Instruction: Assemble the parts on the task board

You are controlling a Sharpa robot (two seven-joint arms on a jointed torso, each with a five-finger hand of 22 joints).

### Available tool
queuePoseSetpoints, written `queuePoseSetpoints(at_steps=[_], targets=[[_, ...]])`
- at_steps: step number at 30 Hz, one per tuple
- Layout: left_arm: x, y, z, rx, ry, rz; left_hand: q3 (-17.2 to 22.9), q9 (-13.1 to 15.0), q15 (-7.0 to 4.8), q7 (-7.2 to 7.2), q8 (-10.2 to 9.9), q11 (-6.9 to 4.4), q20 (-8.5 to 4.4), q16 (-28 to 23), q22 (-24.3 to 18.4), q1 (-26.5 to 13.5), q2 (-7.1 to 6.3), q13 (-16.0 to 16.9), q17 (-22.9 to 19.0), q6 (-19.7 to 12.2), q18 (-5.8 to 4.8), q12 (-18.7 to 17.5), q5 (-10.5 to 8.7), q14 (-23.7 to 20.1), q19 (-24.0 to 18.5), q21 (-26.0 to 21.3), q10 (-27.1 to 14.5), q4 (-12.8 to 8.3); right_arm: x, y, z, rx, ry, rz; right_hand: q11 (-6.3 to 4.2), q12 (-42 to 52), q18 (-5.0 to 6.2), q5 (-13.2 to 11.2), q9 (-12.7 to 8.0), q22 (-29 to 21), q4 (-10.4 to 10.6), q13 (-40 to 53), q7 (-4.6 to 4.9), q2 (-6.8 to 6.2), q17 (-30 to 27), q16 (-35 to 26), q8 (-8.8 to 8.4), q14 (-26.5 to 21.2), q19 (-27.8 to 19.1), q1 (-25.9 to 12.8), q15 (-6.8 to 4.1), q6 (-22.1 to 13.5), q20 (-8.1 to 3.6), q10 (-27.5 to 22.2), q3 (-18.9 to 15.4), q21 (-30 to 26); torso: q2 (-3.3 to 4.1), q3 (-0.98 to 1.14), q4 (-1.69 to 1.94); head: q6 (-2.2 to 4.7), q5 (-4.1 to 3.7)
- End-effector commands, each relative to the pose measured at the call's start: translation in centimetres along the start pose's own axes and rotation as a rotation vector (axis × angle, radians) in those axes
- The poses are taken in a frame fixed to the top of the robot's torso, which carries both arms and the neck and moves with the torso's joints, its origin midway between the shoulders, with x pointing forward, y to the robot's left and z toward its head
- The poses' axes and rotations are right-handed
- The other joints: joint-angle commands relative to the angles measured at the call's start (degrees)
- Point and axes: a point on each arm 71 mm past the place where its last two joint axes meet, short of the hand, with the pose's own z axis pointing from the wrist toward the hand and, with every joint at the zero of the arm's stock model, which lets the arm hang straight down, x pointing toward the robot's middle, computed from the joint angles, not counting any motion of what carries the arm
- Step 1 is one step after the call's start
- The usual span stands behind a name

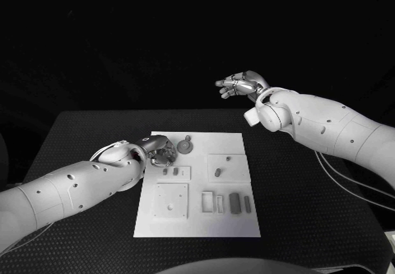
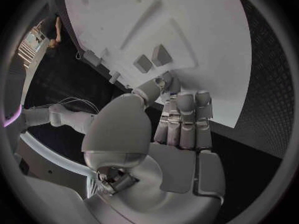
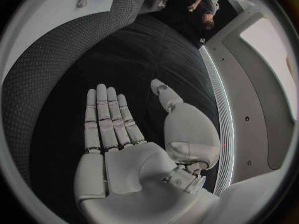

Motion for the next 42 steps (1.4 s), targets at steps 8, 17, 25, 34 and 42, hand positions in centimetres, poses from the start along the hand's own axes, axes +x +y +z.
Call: queuePoseSetpoints(at_steps=[8, 17, 25, 34, 42], targets=[[0.2, 0.1, -0.1, -0.003, 0.002, 0.001, -0.43, -0.68, -0.05, -0.32, -0.80, -0.03, -4.49, 0.36, 0.90, 0.53, -0.59, 0.37, -0.19, -2.12, 0.70, 0.88, -0.18, -0.21, 0.15, 0.36, -0.98, 0.07, 0.1, 0.0, 0.0, -0.007, 0.013, 0.002, 0.16, -0.26, 0.75, 0.21, -0.10, 0.10, 0.27, -0.08, 1.85, 0.52, 0.10, -0.30, 0.38, -0.22, -0.05, 0.07, 0.30, -0.50, 0.31, 0.20, -0.11, -0.23, 0.01, 0.01, -0.03, -0.05, 0.01], [0.1, 0.6, -0.2, -0.019, -0.004, 0.003, -0.44, -0.81, -0.07, -0.28, -0.85, -0.05, -4.51, 0.40, 0.89, 0.64, -0.78, 0.47, -0.23, -2.49, 0.72, 1.10, -0.17, -0.19, 0.19, 0.38, -1.13, 0.04, 0.1, 0.0, 0.0, -0.006, 0.013, 0.002, 0.16, -0.26, 0.75, 0.19, -0.11, 0.12, 0.25, -0.08, 1.85, 0.53, 0.11, -0.31, 0.39, -0.22, -0.05, 0.09, 0.30, -0.50, 0.32, 0.20, -0.12, -0.24, -0.01, 0.03, -0.04, -0.04, 0.03], [-0.7, 3.1, -0.6, -0.071, -0.047, 0.004, -0.53, -0.92, -0.06, -0.23, -0.80, -0.04, -4.50, 0.39, 0.91, 0.57, -1.08, 0.54, -0.30, -2.73, 0.70, 1.29, -0.17, -0.25, 0.22, 0.44, -1.36, 0.11, -0.5, -0.3, -0.2, 0.000, 0.001, -0.016, 0.15, -0.26, 0.77, 0.15, -0.13, 0.15, 0.18, -0.07, 1.85, 0.54, 0.12, -0.31, 0.40, -0.22, -0.04, 0.20, 0.30, -0.51, 0.32, 0.20, -0.09, -0.27, -0.04, 0.00, 0.07, 0.29, 0.00], [-2.9, 7.4, -1.4, -0.218, -0.133, -0.293, 0.22, -0.48, 1.14, 1.11, 1.40, 1.13, -3.50, -2.74, 0.65, -0.14, -0.61, 0.52, -2.05, -0.67, 0.11, 1.51, 0.04, -3.72, -2.19, -1.10, -4.21, 0.34, -1.2, -1.1, -0.6, 0.016, 0.013, -0.044, 0.14, -0.20, 0.84, -1.62, -0.28, 0.54, -1.74, -0.07, 1.84, 0.89, 0.22, -0.36, 0.59, -0.15, 0.07, 2.87, 0.25, -0.41, 0.41, 0.25, 0.60, -0.45, 0.04, -0.01, -0.16, 0.70, -0.16], [-5.3, 8.8, -2.5, -0.202, -0.205, -0.652, 0.54, 0.07, 3.64, 2.92, 2.35, 3.14, -0.99, -14.73, -1.90, -5.29, -0.18, 0.31, -7.77, -1.91, -1.37, 1.83, -0.68, -9.42, -7.84, -7.51, -7.19, 1.64, -2.6, -2.3, -2.3, 0.025, 0.077, -0.290, -0.34, 0.46, 1.17, -2.13, -0.29, 1.12, -3.23, 0.07, 1.30, 1.24, 0.41, -0.11, 1.50, 0.75, 1.13, 7.71, 0.10, 1.14, 0.57, 1.52, 3.86, -0.36, -0.02, -0.13, 0.42, 0.93, -1.02]])
